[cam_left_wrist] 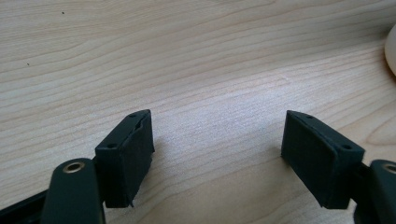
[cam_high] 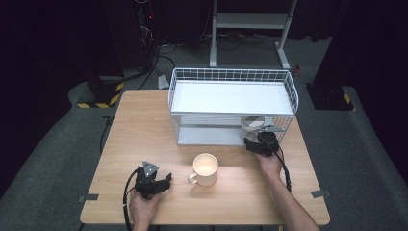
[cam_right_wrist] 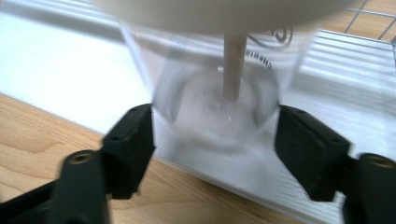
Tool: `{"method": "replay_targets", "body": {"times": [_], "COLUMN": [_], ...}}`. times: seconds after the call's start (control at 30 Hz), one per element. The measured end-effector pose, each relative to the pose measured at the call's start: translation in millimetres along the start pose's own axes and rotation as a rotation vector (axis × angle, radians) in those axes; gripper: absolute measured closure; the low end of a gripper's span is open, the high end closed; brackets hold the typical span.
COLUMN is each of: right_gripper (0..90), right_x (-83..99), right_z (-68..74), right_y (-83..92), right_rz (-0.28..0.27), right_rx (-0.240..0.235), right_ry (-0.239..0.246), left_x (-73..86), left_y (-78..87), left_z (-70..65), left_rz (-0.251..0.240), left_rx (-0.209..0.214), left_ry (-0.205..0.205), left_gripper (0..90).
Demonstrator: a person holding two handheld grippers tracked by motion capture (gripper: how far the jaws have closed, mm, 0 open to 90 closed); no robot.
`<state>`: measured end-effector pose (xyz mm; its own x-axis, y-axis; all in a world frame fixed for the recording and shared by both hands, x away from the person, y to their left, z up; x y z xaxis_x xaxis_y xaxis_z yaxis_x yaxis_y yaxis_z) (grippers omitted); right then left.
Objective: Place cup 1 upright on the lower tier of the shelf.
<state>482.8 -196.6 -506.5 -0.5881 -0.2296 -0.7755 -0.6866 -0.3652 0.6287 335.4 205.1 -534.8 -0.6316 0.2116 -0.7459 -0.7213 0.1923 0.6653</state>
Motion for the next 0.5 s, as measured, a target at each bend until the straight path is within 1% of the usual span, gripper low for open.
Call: {"method": "replay_targets", "body": {"times": [0.07, 0.2, 0.3, 0.47, 0.5], "right_gripper": [33.0, 34.7, 36.2, 39.9, 40.4], "right_x": [-0.3, 0.0, 0.4, 0.9, 1.0], "right_z": [0.6, -0.5, -1.5, -2.8, -3.5], "right_y": [-0.2, -2.5, -4.5, -7.4, -8.4], "right_rz": [-0.001, -0.003, -0.004, -0.005, -0.007], "right_rx": [0.0, 0.003, 0.005, 0.02, 0.022], "right_ry": [-0.014, -0.013, -0.022, -0.034, -0.03], "left_x": [0.0, 0.0, 0.0, 0.0, 0.0], "left_y": [0.0, 0.0, 0.0, 0.0, 0.0], "left_z": [0.0, 0.0, 0.0, -0.1, 0.0], "left_rz": [0.0, 0.0, 0.0, 0.001, 0.0], "left_rx": [0.0, 0.0, 0.0, 0.001, 0.0], "left_ry": [0.001, 0.0, 0.001, 0.001, 0.0], "left_gripper": [25.4, 25.3, 25.4, 25.4, 25.4]}}
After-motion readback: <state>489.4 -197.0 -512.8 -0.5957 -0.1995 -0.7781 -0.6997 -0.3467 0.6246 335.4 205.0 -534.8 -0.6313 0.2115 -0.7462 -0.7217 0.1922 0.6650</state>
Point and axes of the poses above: each handheld gripper's, and its own axes: y roughly backward along the jaws, x roughly out of its underside, z roughly to its left, the point moved 1 cm from there along -y, roughly forward along the jaws, and after that the axes turned 2 degrees about -x, right-handed, at the moved point
